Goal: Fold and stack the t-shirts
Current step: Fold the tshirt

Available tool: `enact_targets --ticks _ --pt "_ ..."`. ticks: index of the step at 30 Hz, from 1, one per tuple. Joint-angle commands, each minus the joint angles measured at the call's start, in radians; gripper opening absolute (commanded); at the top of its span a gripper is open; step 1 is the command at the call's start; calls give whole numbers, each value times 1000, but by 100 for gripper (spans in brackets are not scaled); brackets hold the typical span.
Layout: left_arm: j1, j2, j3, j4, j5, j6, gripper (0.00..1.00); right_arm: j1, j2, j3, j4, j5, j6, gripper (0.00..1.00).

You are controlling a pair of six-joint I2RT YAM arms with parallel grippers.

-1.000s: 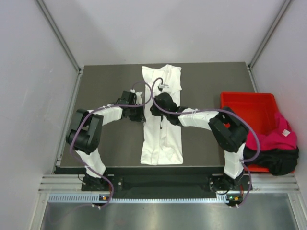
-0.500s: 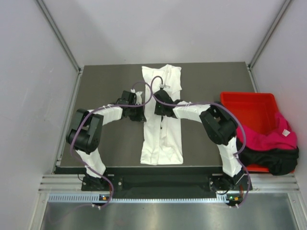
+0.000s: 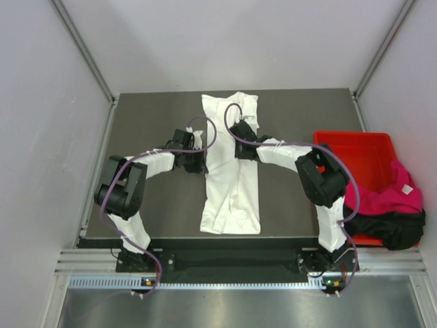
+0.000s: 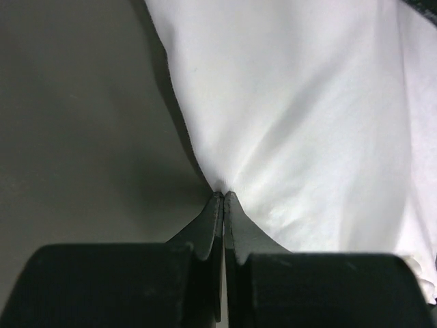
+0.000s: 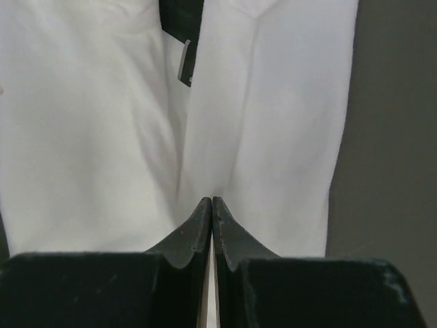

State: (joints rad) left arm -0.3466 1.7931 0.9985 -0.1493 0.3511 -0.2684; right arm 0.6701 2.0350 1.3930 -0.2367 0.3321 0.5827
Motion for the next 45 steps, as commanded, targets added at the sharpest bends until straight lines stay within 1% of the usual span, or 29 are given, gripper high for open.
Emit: enact_targets --ticks 1,4,7,9,10,11,14,16,20,24,28,32,36,39,41,42,43,45 --pt "6 22 0 16 0 6 0 22 -94 24 -24 10 -106 2" --pt "6 26 6 13 9 5 0 84 -151 8 -18 2 -132 5" --pt "6 25 5 11 8 6 0 152 -200 -43 5 -11 -106 9" --pt "6 20 5 11 8 6 0 178 -211 -84 4 -28 -46 10" --pt "6 19 5 11 8 6 0 198 -216 -103 5 -60 -15 11" --pt "6 15 5 10 6 6 0 206 -222 -151 23 -80 43 11" --pt "6 6 2 13 -1 8 0 238 -234 -242 91 -169 135 11" --pt "6 3 2 13 -3 6 0 263 -216 -267 103 -211 172 10" --pt "6 3 3 10 -4 8 0 278 -191 -304 85 -211 201 9" --pt "6 -3 2 5 -3 9 0 276 -249 -324 -42 -49 206 9" --pt "8 -5 2 5 -6 11 0 270 -329 -388 -128 10 204 8" --pt "9 -8 2 4 0 11 0 260 -410 -423 -153 38 197 8" --pt "9 2 5 4 15 8 0 266 -472 -399 -170 19 164 9" --pt "9 11 8 1 22 6 0 305 -490 -379 -161 22 131 9" --pt "9 12 9 2 20 8 0 338 -487 -385 -77 -2 85 11" --pt "9 12 9 2 20 8 0 368 -481 -388 -32 -57 66 14" --pt "9 12 9 2 19 8 0 379 -470 -391 53 -98 39 15" --pt "9 11 9 1 17 6 0 396 -418 -379 92 -186 40 17"
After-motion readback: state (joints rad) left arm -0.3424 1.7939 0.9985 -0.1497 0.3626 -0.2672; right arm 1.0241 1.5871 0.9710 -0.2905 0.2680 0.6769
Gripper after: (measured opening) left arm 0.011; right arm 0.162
